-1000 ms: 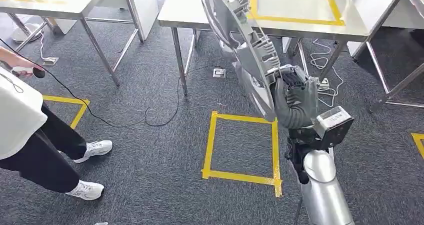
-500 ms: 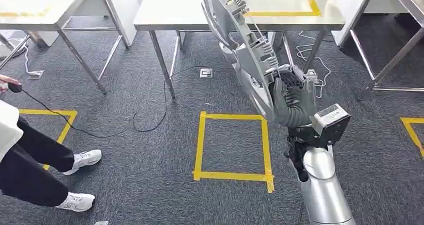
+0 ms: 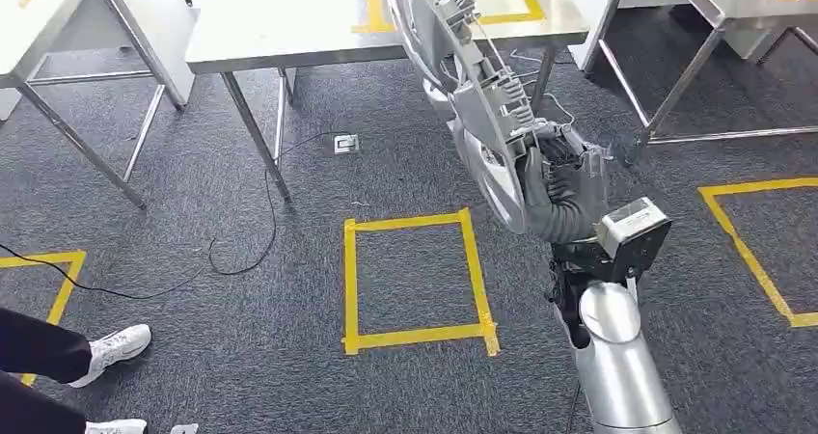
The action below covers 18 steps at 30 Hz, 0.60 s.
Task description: Take the parts from the cabinet and place them on the table.
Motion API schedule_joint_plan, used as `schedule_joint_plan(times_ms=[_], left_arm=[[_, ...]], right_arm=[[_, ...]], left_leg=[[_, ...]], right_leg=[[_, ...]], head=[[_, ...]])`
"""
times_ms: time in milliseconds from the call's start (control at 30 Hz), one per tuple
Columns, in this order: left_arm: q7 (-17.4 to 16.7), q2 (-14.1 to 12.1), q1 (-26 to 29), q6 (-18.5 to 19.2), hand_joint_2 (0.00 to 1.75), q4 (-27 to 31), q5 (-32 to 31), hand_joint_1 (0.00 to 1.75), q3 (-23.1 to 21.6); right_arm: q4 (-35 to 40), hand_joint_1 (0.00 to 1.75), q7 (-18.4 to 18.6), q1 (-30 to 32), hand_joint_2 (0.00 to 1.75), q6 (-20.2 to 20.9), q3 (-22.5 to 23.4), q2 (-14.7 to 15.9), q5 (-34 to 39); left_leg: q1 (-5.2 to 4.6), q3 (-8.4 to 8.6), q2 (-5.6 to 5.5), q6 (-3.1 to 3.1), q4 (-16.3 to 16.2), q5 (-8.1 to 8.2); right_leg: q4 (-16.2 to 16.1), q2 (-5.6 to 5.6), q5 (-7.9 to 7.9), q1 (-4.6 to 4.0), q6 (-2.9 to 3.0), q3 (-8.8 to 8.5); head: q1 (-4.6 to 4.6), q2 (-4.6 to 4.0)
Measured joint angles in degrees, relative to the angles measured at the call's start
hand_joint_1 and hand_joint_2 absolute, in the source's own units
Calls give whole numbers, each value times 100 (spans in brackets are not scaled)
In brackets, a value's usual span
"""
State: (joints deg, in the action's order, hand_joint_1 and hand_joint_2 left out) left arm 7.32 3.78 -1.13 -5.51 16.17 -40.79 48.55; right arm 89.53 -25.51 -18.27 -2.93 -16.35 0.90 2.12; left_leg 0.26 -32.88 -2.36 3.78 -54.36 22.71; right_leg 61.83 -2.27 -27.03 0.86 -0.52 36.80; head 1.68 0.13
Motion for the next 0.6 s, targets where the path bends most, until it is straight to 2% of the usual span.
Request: schedule_joint_plan(times_ms=[33, 67, 100, 133, 167, 200, 233, 267, 300, 333, 400, 433, 467, 500, 533, 600], left_arm=[[-2, 4, 6, 2, 175, 0, 0, 0, -11], [-2, 9, 6, 4, 175, -2, 0, 0, -24], [-2, 11, 6, 4, 175, -2, 2, 0, -35], [-2, 11, 7, 4, 175, -2, 4, 0, -44], [-2, 17, 6, 4, 175, -4, 4, 0, -50], [-2, 28, 5, 7, 175, -4, 4, 0, -57], [-2, 35, 5, 9, 175, -4, 4, 0, -64], [-2, 27, 5, 11, 175, -2, 4, 0, -70], [-2, 15, 3, 9, 175, -2, 7, 0, -72], [-2, 9, 10, 9, 175, -2, 4, 0, -79], [-4, 13, 14, 7, 175, -4, 9, 0, -83], [-4, 9, 14, 7, 175, -7, 28, 0, -83], [-4, 6, 15, 7, 175, -7, 46, 0, -83], [-4, -9, 10, 4, 175, -7, 59, 0, -85], [-4, -15, 10, 4, 175, -9, 70, 0, -85], [-4, -26, 10, 4, 175, -15, 87, 0, -90]], right_arm=[[0, 175, -11, -15, 175, 0, -9, 0, 7], [-4, 175, -11, -6, 175, 0, -7, -2, 24], [-15, 175, -11, 1, 175, 0, -7, 0, 35], [-31, 175, -11, 9, 175, 0, -7, 6, 39], [-39, 175, -7, 20, 175, 0, -7, 9, 39], [-42, 175, -7, 23, 175, 0, -7, 9, 42], [-42, 175, -2, 20, 175, 0, -7, 9, 39], [-44, 175, -2, 18, 175, 0, 4, 9, 42], [-48, 175, -2, 16, 175, 0, 6, 2, 48], [-48, 175, -9, 6, 175, 0, 11, 0, 50], [-50, 175, -2, 23, 175, 0, 11, -2, 39], [-50, 175, 15, 20, 175, 0, 11, 0, 37], [-50, 175, 53, 19, 175, 2, 11, -5, 37], [-53, 175, 104, 18, 175, 2, 11, -13, 52], [-55, 175, 135, 13, 175, 4, 11, -18, 61], [-57, 175, 135, 23, 175, 4, 11, -18, 85]], left_leg=[[0, 0, 51, -13, 1, -1], [0, -1, 92, -27, -6, 10], [0, -4, 129, -35, -8, 15], [4, -4, 157, -54, -19, 27], [12, -4, 177, -83, -39, 44], [23, -6, 190, -118, -77, 67], [37, -17, 196, -164, -138, 98], [33, -49, 206, -246, -241, 155], [-9, -100, 207, -293, -299, 188], [-4, -113, 216, -318, -306, 190], [18, -111, 228, -352, -317, 182], [32, -120, 228, -369, -332, 195], [31, -143, 230, -384, -353, 225], [40, -141, 235, -275, -325, 185], [40, -144, 234, -220, -325, 197], [40, -140, 236, -209, -320, 184]], right_leg=[[426, 101, -166, 13, 8, 213], [841, 143, -310, 40, -2, 426], [1170, 155, -394, 61, -40, 601], [1249, 165, -370, 80, -104, 652], [999, 179, -232, 107, -196, 528], [555, 197, -48, 129, -279, 297], [-3, 227, 145, 144, -343, -9], [-414, 281, 182, 144, -305, -203], [-390, 241, 207, 110, -223, -237], [-340, 215, 200, 94, -120, -213], [-338, 203, 213, 76, -54, -187], [-350, 200, 232, 118, -16, -189], [-346, 190, 233, 79, -11, -190], [-345, 187, 230, 80, 0, -190], [-346, 182, 234, 66, 2, -188], [-346, 178, 234, 56, 6, -186]], head=[[3, 0], [7, 0], [5, 0], [5, 0], [2, 0], [2, 0], [2, 0], [-4, 0], [-9, 0], [5, 0], [2, 0], [5, 0], [5, 0], [33, 0], [13, 0], [33, 0]])
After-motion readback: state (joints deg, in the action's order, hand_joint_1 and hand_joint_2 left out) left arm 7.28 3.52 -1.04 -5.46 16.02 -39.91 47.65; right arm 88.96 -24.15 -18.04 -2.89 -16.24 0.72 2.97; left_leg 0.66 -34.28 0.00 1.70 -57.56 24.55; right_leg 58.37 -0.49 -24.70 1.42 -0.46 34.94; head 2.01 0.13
